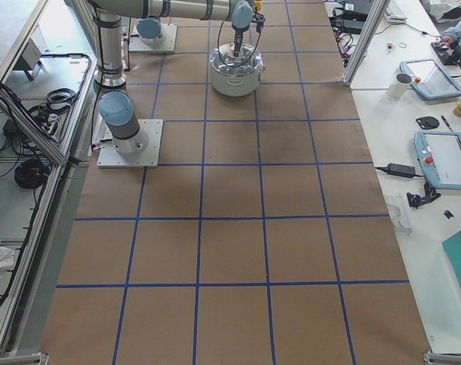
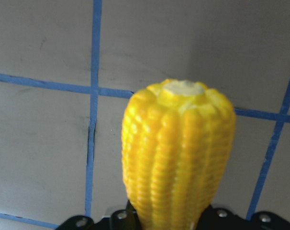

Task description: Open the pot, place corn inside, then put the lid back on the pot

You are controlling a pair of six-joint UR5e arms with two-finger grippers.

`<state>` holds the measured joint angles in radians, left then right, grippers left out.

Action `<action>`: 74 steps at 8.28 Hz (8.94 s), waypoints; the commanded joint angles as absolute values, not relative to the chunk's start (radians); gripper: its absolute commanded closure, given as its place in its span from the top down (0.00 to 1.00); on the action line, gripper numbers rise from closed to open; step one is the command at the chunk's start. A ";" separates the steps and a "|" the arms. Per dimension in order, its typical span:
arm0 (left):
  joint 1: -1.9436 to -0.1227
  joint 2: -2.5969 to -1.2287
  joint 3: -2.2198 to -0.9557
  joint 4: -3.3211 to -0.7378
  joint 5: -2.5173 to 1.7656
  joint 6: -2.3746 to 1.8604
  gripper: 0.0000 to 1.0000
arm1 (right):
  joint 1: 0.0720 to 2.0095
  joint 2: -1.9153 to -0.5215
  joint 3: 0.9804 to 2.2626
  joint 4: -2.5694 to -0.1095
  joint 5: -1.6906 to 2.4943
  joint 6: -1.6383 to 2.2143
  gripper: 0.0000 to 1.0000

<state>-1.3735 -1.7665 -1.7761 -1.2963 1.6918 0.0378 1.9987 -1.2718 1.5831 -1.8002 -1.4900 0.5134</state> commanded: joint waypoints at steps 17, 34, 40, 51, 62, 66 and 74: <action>-1.942 -1.810 -1.493 -1.517 1.481 -0.337 0.00 | 1.606 -1.601 1.557 -1.514 -1.577 0.046 0.26; -1.934 -1.918 -1.502 -1.454 1.491 -0.216 1.00 | 1.606 -1.600 1.560 -1.499 -1.575 0.044 0.26; -1.545 -1.847 -1.339 -1.627 1.583 -0.008 1.00 | 1.705 -1.548 1.563 -1.511 -1.534 0.084 0.25; -1.508 -1.677 -1.347 -1.631 1.583 0.014 1.00 | 1.993 -1.339 1.571 -1.763 -1.534 0.413 0.25; -1.509 -1.649 -1.362 -1.632 1.597 -0.002 1.00 | 2.033 -1.287 1.578 -1.793 -1.534 0.414 0.25; -1.511 -1.654 -1.361 -1.632 1.586 -0.005 1.00 | 2.033 -1.285 1.578 -1.793 -1.536 0.402 0.25; -1.514 -1.643 -1.368 -1.644 1.592 -0.008 1.00 | 2.033 -1.282 1.582 -1.793 -1.539 0.400 0.25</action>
<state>-1.5136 -1.6421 -1.3666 -1.6433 1.5941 -0.0077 2.0325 -1.2825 1.5810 -1.7919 -1.5362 0.4012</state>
